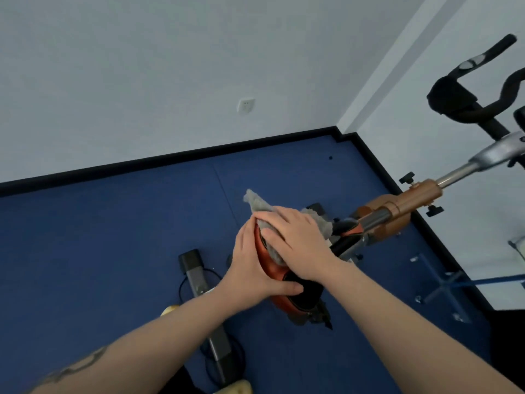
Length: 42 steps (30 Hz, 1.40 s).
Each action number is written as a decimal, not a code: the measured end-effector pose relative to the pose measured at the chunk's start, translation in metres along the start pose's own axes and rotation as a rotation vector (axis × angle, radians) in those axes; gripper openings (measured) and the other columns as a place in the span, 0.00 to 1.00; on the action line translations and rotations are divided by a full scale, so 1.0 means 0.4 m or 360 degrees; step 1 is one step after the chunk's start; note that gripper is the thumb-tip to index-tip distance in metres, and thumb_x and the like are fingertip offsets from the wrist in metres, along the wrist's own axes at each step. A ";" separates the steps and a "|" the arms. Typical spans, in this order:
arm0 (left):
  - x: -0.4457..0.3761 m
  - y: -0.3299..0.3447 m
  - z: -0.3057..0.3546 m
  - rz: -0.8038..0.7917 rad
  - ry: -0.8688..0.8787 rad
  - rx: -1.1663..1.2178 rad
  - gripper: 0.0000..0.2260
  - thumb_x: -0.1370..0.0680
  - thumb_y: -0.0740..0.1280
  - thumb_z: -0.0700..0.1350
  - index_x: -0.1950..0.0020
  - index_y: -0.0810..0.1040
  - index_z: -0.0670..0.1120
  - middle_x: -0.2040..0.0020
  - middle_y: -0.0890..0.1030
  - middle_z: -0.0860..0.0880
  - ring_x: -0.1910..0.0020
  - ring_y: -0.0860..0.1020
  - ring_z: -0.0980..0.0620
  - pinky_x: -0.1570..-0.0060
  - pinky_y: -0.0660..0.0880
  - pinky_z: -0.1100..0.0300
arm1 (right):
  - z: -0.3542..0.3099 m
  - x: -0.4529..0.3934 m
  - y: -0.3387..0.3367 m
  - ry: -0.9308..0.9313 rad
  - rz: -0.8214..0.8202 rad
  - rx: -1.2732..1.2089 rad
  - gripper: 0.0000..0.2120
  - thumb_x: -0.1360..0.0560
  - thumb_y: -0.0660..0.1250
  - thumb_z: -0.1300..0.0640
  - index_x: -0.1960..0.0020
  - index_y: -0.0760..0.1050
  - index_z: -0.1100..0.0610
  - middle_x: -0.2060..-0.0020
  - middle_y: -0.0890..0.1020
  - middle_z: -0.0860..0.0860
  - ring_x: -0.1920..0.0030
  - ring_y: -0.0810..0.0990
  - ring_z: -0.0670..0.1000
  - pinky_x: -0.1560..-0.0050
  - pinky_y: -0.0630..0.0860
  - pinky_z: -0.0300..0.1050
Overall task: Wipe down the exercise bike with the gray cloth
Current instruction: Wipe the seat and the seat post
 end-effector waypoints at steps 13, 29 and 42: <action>-0.146 -0.043 0.063 -0.0517 0.0155 -0.0570 0.52 0.42 0.82 0.60 0.23 0.62 0.51 0.32 0.66 0.56 0.31 0.66 0.57 0.29 0.66 0.54 | 0.191 0.082 -0.070 0.0439 0.0140 0.0245 0.13 0.17 0.55 0.47 0.41 0.77 0.47 0.43 0.80 0.43 0.39 0.74 0.46 0.36 0.63 0.46; -0.218 -0.008 0.112 -0.0902 0.0567 -0.1015 0.38 0.34 0.66 0.73 0.28 0.69 0.56 0.35 0.75 0.59 0.38 0.73 0.59 0.38 0.69 0.61 | 0.197 0.069 -0.054 0.0725 0.0201 0.0397 0.17 0.18 0.50 0.46 0.52 0.77 0.48 0.51 0.81 0.44 0.44 0.74 0.48 0.34 0.63 0.51; -0.219 -0.005 0.113 -0.0837 0.0678 -0.0915 0.25 0.23 0.62 0.63 0.27 0.70 0.57 0.33 0.75 0.60 0.35 0.72 0.60 0.36 0.69 0.60 | 0.234 0.125 -0.059 0.0740 0.0374 0.0121 0.21 0.18 0.48 0.45 0.45 0.79 0.50 0.44 0.79 0.46 0.34 0.70 0.51 0.29 0.59 0.53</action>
Point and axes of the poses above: each hand's wrist, its own x-axis away from the middle knuckle, its own y-axis out of the palm, z = x × y, the point moved 5 cm from there along -x, towards the middle knuckle
